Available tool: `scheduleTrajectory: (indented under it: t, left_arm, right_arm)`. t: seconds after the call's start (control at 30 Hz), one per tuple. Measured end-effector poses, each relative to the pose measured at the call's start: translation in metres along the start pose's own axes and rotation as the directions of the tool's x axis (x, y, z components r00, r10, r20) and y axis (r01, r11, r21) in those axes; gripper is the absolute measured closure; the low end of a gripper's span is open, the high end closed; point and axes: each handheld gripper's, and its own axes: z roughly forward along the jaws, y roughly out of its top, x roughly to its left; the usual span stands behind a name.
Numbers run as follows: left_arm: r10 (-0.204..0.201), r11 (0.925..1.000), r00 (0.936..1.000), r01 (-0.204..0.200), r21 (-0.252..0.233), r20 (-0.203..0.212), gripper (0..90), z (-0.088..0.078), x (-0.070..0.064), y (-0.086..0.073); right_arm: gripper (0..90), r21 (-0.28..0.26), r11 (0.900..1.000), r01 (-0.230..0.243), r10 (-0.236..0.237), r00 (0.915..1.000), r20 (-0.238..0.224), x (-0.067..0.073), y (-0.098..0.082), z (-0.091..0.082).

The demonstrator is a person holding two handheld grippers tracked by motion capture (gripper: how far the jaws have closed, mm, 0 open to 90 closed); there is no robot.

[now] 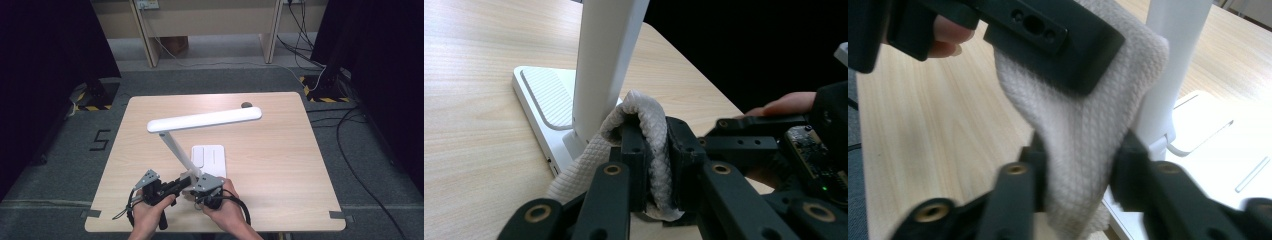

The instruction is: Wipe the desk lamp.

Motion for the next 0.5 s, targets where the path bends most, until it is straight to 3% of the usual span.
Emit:
scheduleTrajectory:
  t: [0.07,0.2,0.33,0.5]
  left_arm:
    - [0.002,1.0000,1.0000,-0.002,0.002,0.001,79.7,0.0003,-0.0004,-0.0003]
    - [-0.019,0.9998,0.9997,0.019,-0.002,0.012,79.7,0.0017,-0.0006,-0.0002]
    - [-0.006,1.0000,0.9999,0.006,-0.004,0.013,79.8,0.0018,-0.0014,0.0021]
    - [0.004,1.0000,1.0000,-0.004,-0.006,0.006,79.8,0.0018,-0.0016,0.0024]
  right_arm:
    - [77.9,-0.003,1.000,0.001,-0.001,1.0000,-0.006,0.0005,-0.0005,-0.0017]
    - [75.9,0.002,1.000,-0.007,0.007,1.0000,0.002,-0.0004,-0.0013,-0.0040]
    - [53.6,0.009,1.000,-0.010,0.010,0.9999,0.010,0.0009,-0.0036,-0.0024]
    - [43.0,-0.010,1.000,-0.015,0.016,0.9994,0.029,0.0040,-0.0070,-0.0040]
